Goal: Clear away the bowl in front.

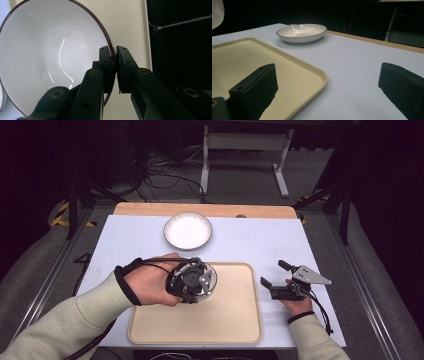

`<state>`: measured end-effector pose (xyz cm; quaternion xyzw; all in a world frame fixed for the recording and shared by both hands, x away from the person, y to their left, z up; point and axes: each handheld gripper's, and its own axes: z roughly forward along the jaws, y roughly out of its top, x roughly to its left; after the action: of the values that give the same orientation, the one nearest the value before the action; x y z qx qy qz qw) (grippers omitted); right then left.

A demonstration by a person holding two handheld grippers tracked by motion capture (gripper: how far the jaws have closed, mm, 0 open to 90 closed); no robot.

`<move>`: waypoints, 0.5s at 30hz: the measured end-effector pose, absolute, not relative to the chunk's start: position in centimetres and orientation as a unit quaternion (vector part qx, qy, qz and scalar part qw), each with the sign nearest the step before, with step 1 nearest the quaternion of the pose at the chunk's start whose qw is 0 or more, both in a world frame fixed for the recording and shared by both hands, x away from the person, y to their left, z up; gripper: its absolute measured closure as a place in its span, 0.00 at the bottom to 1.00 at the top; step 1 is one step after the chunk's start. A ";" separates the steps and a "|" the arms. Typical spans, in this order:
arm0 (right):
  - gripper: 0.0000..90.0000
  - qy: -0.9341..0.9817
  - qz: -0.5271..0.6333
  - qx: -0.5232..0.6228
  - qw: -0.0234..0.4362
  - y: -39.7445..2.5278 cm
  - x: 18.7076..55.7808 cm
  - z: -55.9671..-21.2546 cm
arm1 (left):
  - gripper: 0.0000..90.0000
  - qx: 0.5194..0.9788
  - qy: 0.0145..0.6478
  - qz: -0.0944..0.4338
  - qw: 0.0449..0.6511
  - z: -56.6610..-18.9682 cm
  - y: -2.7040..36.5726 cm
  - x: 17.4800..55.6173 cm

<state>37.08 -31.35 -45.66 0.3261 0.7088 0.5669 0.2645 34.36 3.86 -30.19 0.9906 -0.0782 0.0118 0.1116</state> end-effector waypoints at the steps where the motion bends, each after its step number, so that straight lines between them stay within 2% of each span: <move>1: 0.03 0.709 0.567 0.326 0.264 -31.3 37.1 -45.7 | 0.93 0.990 -0.078 0.007 0.116 -30.8 3.9 34.4; 15: 0.03 0.710 0.566 0.325 0.264 -31.3 37.1 -45.7 | 0.93 0.991 -0.075 0.017 0.108 -33.5 3.7 34.6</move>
<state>37.09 -31.35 -45.65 0.3254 0.7095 0.5664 0.2643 34.56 3.69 -33.53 0.9912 -0.0745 0.0172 0.1076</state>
